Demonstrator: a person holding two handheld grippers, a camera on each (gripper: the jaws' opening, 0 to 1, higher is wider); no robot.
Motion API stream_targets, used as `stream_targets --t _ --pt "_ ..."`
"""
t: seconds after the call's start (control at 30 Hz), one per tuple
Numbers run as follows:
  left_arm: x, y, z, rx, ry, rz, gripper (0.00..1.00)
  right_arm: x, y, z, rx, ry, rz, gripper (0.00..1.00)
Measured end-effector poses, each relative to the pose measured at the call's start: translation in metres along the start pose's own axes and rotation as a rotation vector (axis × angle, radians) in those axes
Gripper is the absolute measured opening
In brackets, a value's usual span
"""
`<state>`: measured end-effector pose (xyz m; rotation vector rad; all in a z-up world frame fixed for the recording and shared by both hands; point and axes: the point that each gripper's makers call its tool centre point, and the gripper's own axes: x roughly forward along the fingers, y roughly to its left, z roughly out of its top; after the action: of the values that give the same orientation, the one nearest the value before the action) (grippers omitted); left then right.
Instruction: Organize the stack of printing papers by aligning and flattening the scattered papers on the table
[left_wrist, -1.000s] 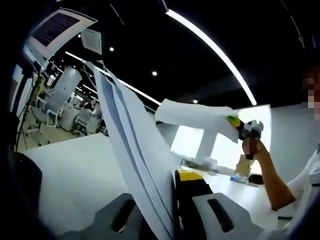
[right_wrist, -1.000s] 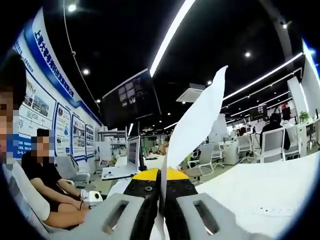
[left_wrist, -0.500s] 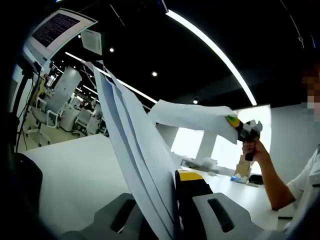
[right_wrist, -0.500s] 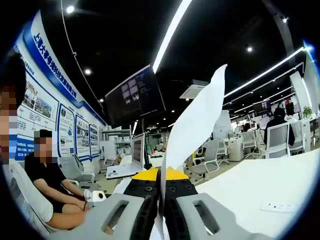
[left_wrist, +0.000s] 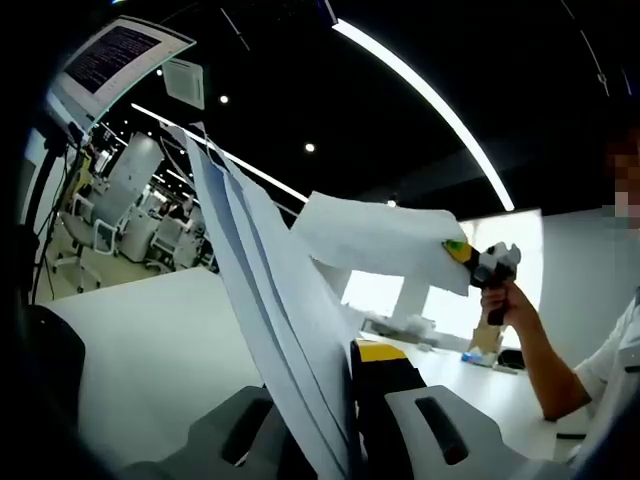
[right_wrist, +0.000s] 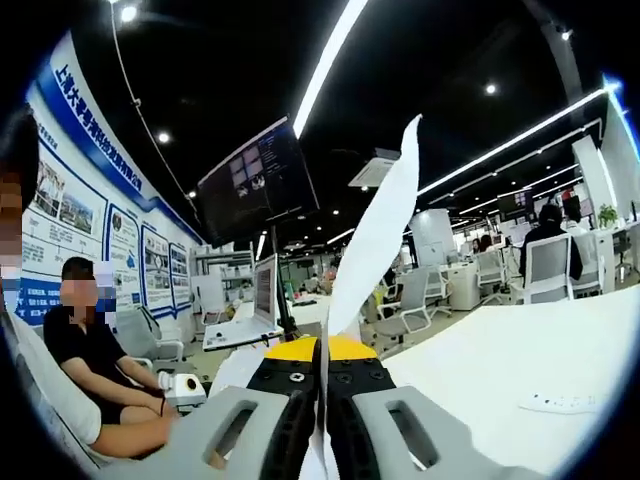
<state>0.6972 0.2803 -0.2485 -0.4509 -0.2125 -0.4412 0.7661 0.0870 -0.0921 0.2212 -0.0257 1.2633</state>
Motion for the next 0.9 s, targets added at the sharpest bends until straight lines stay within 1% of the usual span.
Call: stream_targets --t 0.33,0.57,0.63,0.67,0.7,0.9 --pt "0.000 -0.002 -0.001 -0.001 0.001 0.000 0.10 -0.001 0.000 -0.001 -0.003 0.007 -0.007 0.00" --pt "0.000 -0.004 -0.002 0.000 0.001 0.000 0.10 0.001 0.007 0.008 -0.006 -0.003 0.021 0.00" --pt "0.000 -0.004 -0.002 0.001 0.001 0.000 0.10 0.001 0.009 0.008 -0.007 -0.002 0.025 0.00" --pt "0.000 -0.003 -0.002 0.001 0.001 0.000 0.10 0.002 0.015 0.008 -0.011 -0.001 0.041 0.00" --pt "0.000 -0.002 -0.002 0.001 0.002 0.000 0.10 0.003 0.014 0.009 -0.011 0.002 0.045 0.00" --pt "0.000 -0.001 -0.001 0.001 0.001 0.001 0.10 0.004 0.015 0.002 0.008 0.016 0.048 0.00"
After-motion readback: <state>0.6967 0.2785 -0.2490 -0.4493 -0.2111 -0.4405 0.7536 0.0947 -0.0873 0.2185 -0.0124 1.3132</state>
